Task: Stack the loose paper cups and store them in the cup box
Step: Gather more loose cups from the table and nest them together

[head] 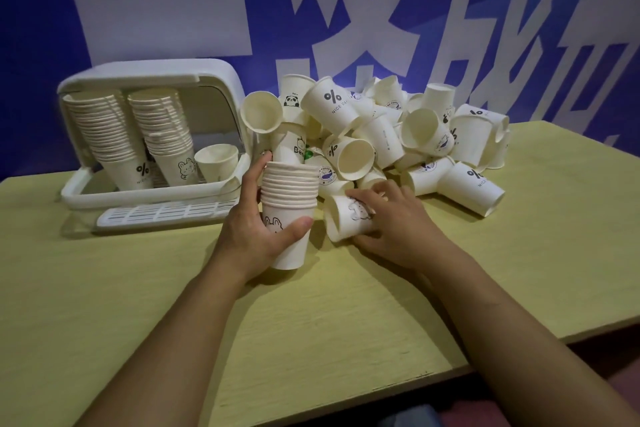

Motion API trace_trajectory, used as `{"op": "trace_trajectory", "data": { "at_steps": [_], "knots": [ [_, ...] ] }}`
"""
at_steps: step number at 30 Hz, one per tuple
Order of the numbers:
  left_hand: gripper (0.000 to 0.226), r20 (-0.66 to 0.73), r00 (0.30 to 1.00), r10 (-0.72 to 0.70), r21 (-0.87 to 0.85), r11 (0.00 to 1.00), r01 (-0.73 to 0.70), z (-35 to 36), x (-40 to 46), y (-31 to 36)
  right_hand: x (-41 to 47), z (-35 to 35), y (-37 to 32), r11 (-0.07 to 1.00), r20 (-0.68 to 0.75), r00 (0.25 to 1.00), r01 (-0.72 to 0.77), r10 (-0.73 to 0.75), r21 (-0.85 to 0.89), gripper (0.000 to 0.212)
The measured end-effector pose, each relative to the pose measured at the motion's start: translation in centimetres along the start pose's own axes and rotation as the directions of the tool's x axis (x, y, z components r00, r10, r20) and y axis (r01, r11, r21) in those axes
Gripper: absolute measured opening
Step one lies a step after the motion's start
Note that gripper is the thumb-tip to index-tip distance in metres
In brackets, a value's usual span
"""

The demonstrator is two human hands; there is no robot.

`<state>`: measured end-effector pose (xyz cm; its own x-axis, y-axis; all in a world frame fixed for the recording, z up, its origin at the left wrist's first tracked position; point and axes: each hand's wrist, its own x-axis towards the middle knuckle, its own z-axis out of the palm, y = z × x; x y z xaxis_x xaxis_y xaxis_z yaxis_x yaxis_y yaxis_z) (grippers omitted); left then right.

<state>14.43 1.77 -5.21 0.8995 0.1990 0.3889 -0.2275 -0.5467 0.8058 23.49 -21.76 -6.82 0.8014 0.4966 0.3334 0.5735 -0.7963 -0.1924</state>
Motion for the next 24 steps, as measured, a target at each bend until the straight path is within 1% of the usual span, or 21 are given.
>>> {"op": "trace_trajectory", "data": {
  "at_steps": [1,2,3,4,5,6,7,8,9,10,12,14,16,18,19,22,24],
  "knots": [
    [0.105,0.006,1.0,0.001,-0.004,1.0,-0.001,0.0,0.0,0.0,0.0,0.0,0.1,0.999,-0.04,0.999,-0.017,0.015,-0.044,0.077],
    [0.106,0.013,1.0,0.001,-0.006,1.0,-0.001,0.1,0.0,0.0,0.1,0.2,0.2,0.998,-0.049,0.998,-0.041,0.039,-0.041,0.077],
    [0.105,0.025,1.0,0.004,-0.007,1.0,-0.003,0.1,0.0,0.1,0.1,0.2,0.2,0.998,-0.049,0.997,-0.058,0.058,-0.001,0.076],
    [0.104,0.044,0.999,0.009,-0.007,1.0,-0.008,0.1,0.0,0.2,0.2,0.2,0.1,0.994,-0.054,0.995,-0.075,0.079,0.079,0.073],
    [0.103,0.069,0.998,0.014,-0.008,1.0,-0.013,0.1,0.0,0.3,0.2,0.1,-0.1,0.975,-0.079,0.991,-0.095,0.113,0.199,0.07],
    [0.101,0.097,0.995,0.019,-0.007,1.0,-0.018,0.1,-0.1,0.4,0.2,-0.2,-0.4,0.927,-0.117,0.979,-0.113,0.165,0.357,0.068],
    [0.101,0.127,0.992,0.022,-0.007,1.0,-0.021,0.1,-0.2,0.5,0.2,-0.5,-0.6,0.84,-0.156,0.961,-0.114,0.229,0.531,0.069],
    [0.101,0.159,0.987,0.023,-0.01,1.0,-0.022,0.1,-0.3,0.6,0.1,-0.8,-0.8,0.729,-0.194,0.938,-0.082,0.287,0.679,0.071],
    [0.103,0.196,0.98,0.023,-0.011,1.0,-0.021,0.2,-0.3,0.8,0.1,-1.1,-1.0,0.628,-0.227,0.917,-0.033,0.329,0.778,0.074],
    [0.104,0.234,0.972,0.021,-0.01,1.0,-0.019,0.3,-0.4,0.9,0.1,-1.4,-1.1,0.551,-0.249,0.901,0.013,0.356,0.835,0.076],
    [0.104,0.299,0.954,0.024,0.001,1.0,-0.026,0.7,-0.6,1.3,-0.2,-1.8,-1.6,0.441,-0.293,0.88,0.11,0.373,0.891,0.074],
    [0.107,0.35,0.936,0.039,0.013,0.999,-0.047,1.2,-0.8,1.6,-0.4,-2.1,-2.4,0.373,-0.334,0.864,0.189,0.376,0.908,0.071],
    [0.11,0.385,0.922,0.048,0.017,0.998,-0.059,1.5,-0.7,1.8,-0.2,-2.0,-3.0,0.32,-0.34,0.861,0.223,0.379,0.921,0.068],
    [0.112,0.402,0.914,0.05,0.024,0.998,-0.065,1.7,-0.8,2.0,-0.1,-1.7,-3.4,0.261,-0.302,0.88,0.215,0.366,0.941,0.067],
    [0.114,0.398,0.916,0.052,0.03,0.997,-0.069,1.8,-0.8,2.1,-0.1,-1.5,-3.6,0.253,-0.279,0.897,0.197,0.344,0.947,0.065],
    [0.122,0.357,0.933,0.055,0.046,0.996,-0.077,1.8,-0.9,2.2,-0.1,-1.1,-4.0,0.332,-0.239,0.933,0.143,0.269,0.932,0.051],
    [0.126,0.324,0.945,0.055,0.056,0.995,-0.077,1.8,-1.0,2.2,0.0,-1.0,-4.0,0.342,-0.216,0.944,0.122,0.251,0.932,0.043]
  ]
}}
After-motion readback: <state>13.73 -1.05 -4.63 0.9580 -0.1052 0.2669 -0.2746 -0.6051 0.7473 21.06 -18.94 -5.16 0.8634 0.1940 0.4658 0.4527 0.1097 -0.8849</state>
